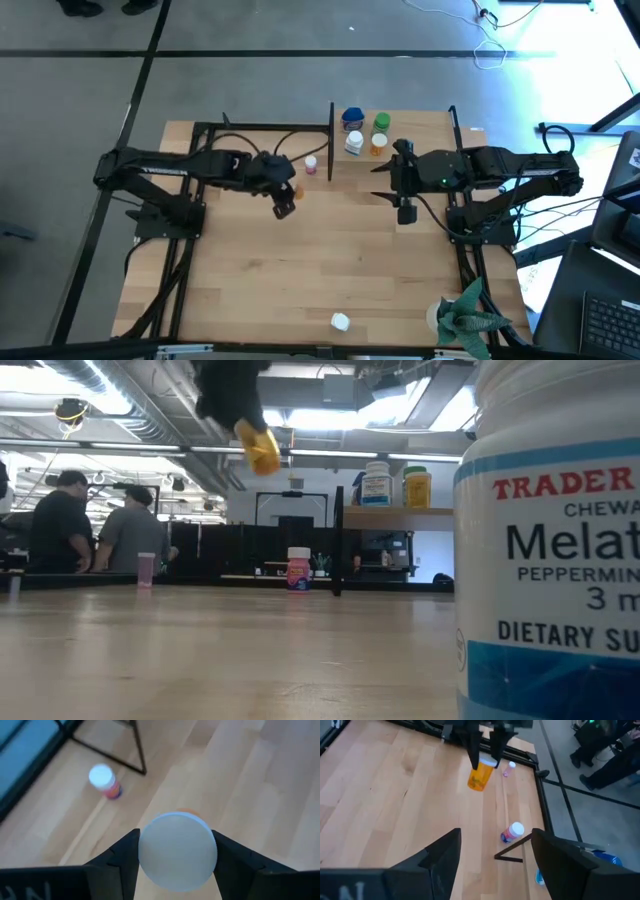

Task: Pick and place medicine bottles onto shelf by color
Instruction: Put the orange medicine bottle on the shelf

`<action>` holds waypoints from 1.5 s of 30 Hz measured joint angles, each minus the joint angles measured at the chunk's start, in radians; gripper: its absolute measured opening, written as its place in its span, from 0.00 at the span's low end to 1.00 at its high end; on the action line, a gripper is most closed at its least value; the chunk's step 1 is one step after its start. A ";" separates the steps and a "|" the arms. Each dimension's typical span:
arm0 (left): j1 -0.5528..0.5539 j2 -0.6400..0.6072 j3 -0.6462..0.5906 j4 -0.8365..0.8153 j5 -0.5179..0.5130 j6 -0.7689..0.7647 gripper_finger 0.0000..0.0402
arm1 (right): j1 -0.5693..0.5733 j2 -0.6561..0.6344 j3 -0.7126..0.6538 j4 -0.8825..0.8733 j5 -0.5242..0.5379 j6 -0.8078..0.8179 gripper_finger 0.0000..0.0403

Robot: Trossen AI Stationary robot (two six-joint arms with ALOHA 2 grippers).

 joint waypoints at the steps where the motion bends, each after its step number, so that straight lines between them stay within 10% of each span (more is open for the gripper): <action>1: -0.017 0.000 0.010 0.001 -0.018 0.000 0.47 | 0.000 0.000 0.000 -0.002 0.000 -0.001 0.60; 13: -0.146 0.000 0.063 0.002 -0.207 0.008 0.47 | 0.000 0.052 0.000 0.033 -0.062 0.082 0.60; 45: -0.206 0.000 0.063 0.009 -0.213 0.009 0.47 | -0.095 0.470 0.000 0.547 -0.224 0.091 0.60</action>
